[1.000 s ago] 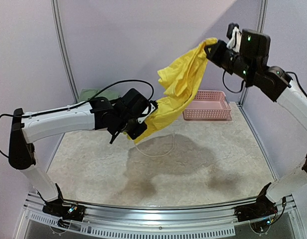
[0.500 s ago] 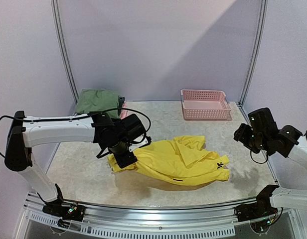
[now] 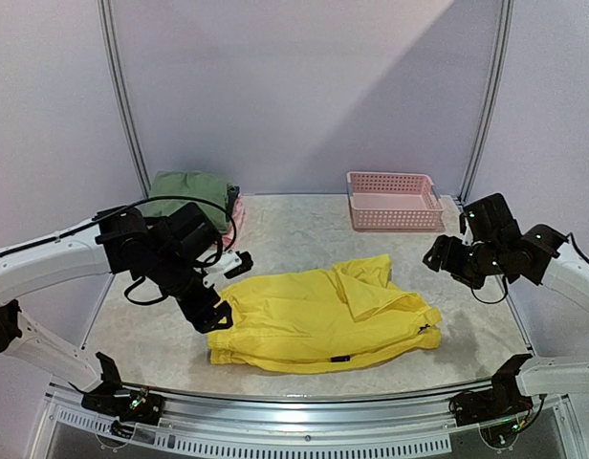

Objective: Fold and stack the mixed laundry pile
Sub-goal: Place the crumpled shorts at the center of the board, then pick up the crumpled shorts from the center of the board.

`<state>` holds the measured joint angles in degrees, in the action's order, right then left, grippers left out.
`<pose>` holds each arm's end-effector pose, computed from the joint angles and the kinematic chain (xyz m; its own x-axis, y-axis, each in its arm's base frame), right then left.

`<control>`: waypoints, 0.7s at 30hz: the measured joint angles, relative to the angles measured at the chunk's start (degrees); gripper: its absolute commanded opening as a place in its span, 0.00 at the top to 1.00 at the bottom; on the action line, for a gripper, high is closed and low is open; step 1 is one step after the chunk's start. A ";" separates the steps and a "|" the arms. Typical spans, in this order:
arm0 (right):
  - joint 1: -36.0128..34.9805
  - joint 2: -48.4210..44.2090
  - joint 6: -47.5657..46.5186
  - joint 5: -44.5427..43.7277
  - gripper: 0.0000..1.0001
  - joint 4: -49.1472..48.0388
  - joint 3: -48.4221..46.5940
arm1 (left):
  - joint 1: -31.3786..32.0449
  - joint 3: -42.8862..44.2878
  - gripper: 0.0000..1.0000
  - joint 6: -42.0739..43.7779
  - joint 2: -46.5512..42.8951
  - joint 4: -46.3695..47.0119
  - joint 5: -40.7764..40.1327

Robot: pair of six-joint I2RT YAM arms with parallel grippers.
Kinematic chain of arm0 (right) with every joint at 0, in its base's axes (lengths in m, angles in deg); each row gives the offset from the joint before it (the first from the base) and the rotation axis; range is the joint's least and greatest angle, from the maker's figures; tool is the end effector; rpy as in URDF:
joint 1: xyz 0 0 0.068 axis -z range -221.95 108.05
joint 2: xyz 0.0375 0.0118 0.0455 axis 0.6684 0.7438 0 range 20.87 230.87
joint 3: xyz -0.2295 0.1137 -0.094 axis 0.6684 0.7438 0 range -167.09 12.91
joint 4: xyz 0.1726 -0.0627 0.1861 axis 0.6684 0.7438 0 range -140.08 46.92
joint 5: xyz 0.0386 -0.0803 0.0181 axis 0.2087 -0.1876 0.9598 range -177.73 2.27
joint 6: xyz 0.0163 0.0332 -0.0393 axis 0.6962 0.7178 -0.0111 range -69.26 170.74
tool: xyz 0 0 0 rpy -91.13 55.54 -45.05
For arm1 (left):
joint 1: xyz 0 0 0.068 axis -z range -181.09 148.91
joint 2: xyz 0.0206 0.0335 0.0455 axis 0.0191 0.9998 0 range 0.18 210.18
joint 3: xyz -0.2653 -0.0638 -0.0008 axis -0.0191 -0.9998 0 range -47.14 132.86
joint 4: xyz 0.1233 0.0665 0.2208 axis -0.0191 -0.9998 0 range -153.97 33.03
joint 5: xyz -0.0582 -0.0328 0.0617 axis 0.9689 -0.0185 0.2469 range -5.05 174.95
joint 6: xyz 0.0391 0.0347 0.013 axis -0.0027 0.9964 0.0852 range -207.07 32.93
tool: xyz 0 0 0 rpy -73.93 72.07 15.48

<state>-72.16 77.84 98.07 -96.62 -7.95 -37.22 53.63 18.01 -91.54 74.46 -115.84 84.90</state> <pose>0.1741 0.0949 0.2829 -0.7429 0.4080 -0.5307 0.2017 0.8924 0.4038 0.1392 -0.1968 0.2865 -0.5973 0.7096 -0.3736 0.7720 0.6350 -0.0283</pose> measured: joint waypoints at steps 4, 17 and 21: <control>0.02 6.93 -4.66 5.16 0.20 -0.02 -2.69 | -0.68 -2.05 0.23 -4.35 2.23 -0.11 1.53; 0.02 15.87 -8.09 12.09 0.20 1.11 -5.03 | -3.91 -17.64 0.29 -25.31 1.42 7.76 7.41; 0.02 17.00 -8.74 13.00 0.21 1.27 -5.07 | -4.96 -21.81 0.31 -28.22 -0.63 12.26 8.55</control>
<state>-72.14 94.84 89.33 -83.61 -6.68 -42.29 48.66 -3.81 -119.76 73.83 -103.58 93.45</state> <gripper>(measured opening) 0.794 0.708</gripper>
